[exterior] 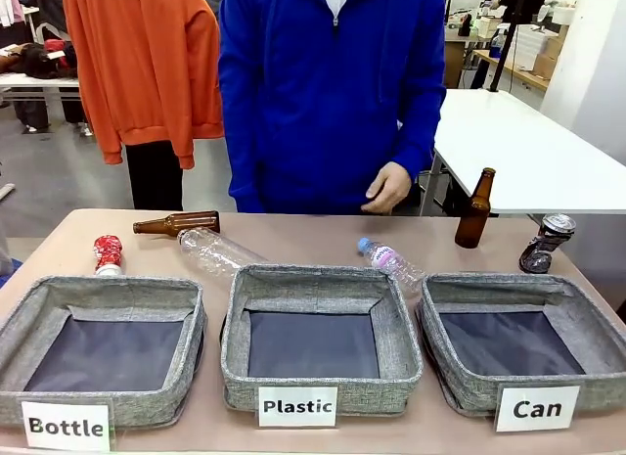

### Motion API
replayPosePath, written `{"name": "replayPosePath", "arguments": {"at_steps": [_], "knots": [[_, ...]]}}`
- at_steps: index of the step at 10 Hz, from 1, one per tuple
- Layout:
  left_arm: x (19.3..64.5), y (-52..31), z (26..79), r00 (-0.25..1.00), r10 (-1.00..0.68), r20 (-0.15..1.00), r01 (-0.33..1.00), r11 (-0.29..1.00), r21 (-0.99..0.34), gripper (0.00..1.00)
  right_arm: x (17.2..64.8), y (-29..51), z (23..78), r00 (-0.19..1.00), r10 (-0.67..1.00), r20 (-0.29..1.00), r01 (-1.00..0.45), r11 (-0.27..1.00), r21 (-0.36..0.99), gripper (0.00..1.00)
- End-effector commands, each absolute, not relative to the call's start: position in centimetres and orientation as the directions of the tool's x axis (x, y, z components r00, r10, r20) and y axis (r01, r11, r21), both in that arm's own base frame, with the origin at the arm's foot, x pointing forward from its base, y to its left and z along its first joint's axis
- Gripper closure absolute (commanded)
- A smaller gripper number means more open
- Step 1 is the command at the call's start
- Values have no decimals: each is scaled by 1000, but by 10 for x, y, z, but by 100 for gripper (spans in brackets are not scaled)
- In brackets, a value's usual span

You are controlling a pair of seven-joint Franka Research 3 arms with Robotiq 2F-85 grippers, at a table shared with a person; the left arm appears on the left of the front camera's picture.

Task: Sort the can waste into the basket.
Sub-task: Pick up the can waste from the table and place it in the right Fabric basket.

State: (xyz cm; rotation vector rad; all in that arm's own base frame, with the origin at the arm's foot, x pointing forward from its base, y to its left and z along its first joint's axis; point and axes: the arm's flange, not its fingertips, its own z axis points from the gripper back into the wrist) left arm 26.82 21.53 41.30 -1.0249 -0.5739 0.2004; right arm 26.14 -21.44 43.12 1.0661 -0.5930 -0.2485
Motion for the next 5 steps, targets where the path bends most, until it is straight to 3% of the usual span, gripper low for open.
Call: {"name": "replayPosePath", "arguments": {"at_steps": [1,4,5], "knots": [[267,217,415,826,413,383,134,516,-846,0,257,-217,437,810,-458,367,-119,483,867,0],[265,216,417,837,414,357,103,522,-847,0,257,-217,437,810,-458,367,-119,483,867,0],[263,186,438,832,293,471,192,645,-739,0,257,-217,437,810,-458,367,-119,483,867,0]]}}
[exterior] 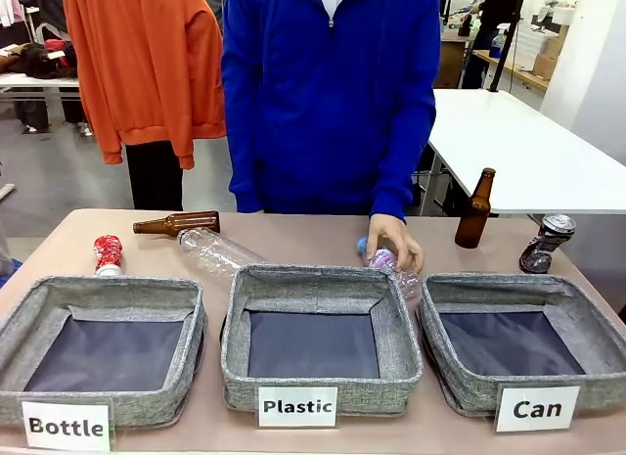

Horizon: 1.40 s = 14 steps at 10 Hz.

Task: Sort the can waste into the basket.
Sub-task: Pick up the can waste from the table and place it in the right Fabric basket.

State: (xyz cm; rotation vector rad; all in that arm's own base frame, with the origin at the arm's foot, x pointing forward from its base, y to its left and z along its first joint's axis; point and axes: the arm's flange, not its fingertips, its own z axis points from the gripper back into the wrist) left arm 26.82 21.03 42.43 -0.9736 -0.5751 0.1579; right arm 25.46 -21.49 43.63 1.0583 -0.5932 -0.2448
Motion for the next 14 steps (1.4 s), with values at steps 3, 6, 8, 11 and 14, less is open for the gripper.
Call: {"name": "replayPosePath", "arguments": {"at_steps": [3,6,8,11,14], "knots": [[331,125,483,895,1,446,232,853,-467,0,257,-217,437,810,-458,367,-119,483,867,0],[404,64,496,934,-99,343,191,950,-248,0,257,-217,437,810,-458,367,-119,483,867,0],[386,56,500,906,-91,413,229,926,-299,0,257,-217,437,810,-458,367,-119,483,867,0],[409,29,500,895,-156,419,255,948,-192,0,257,-217,437,810,-458,367,-119,483,867,0],[464,34,473,906,-236,353,311,934,-174,0,257,-217,437,810,-458,367,-119,483,867,0]]}}
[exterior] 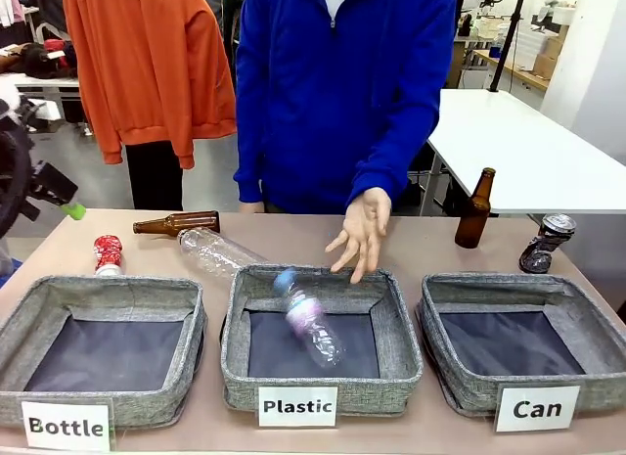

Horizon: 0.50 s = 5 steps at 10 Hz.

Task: Sort the can waste into the basket.
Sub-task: Pick up the can waste from the table and place it in the right Fabric basket.

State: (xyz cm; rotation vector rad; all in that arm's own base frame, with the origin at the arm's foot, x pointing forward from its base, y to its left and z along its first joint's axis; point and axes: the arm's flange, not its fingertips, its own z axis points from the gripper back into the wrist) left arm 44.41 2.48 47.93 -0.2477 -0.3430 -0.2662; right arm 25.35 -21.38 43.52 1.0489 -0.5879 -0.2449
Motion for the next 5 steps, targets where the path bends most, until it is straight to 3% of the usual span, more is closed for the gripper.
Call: {"name": "replayPosePath", "arguments": {"at_steps": [1,3,5], "knots": [[478,35,463,925,-214,315,279,944,-175,0,257,-217,437,810,-458,367,-119,483,867,0],[514,41,432,959,-139,248,187,966,-180,0,257,-217,437,810,-458,367,-119,483,867,0],[546,39,397,969,-139,206,178,966,-186,0,257,-217,437,810,-458,367,-119,483,867,0]]}}
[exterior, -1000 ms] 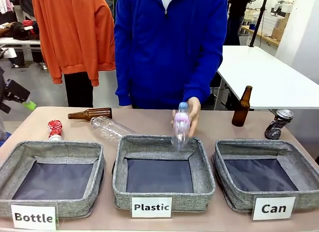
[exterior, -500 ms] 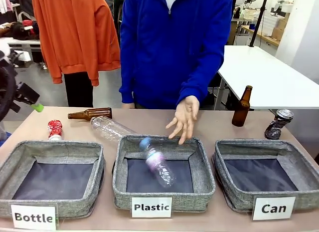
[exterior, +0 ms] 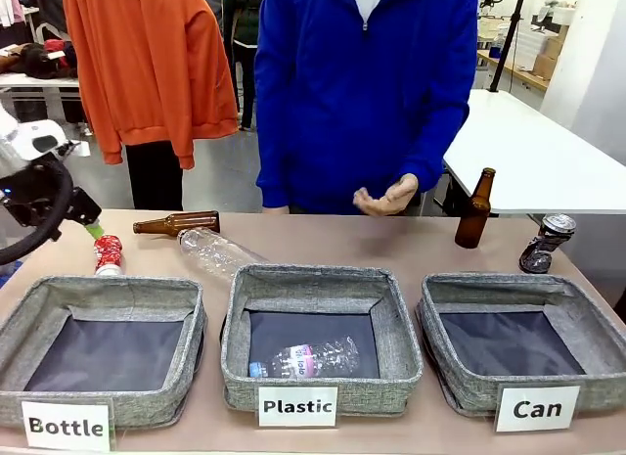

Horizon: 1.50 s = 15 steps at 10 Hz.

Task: Sort the can waste into the basket.
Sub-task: Pick up the can waste from the table and place it in the right Fabric basket.

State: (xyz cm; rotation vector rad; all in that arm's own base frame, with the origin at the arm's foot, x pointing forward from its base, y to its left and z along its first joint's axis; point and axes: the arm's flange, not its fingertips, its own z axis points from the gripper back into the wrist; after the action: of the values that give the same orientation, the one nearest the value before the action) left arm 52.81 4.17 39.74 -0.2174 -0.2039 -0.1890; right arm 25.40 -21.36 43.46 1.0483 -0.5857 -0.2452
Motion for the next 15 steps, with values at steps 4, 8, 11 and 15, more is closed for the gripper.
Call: {"name": "replayPosePath", "arguments": {"at_steps": [4,8,11,15], "knots": [[583,25,342,992,-28,125,54,977,-205,0,257,-217,437,810,-458,367,-119,483,867,0],[596,18,321,992,107,61,-98,986,-133,0,257,-217,437,810,-458,367,-119,483,867,0],[600,12,315,993,115,36,-110,987,-116,0,257,-217,437,810,-458,367,-119,483,867,0],[595,14,314,988,154,9,-152,981,-124,100,257,-217,437,810,-458,367,-119,483,867,0]]}}
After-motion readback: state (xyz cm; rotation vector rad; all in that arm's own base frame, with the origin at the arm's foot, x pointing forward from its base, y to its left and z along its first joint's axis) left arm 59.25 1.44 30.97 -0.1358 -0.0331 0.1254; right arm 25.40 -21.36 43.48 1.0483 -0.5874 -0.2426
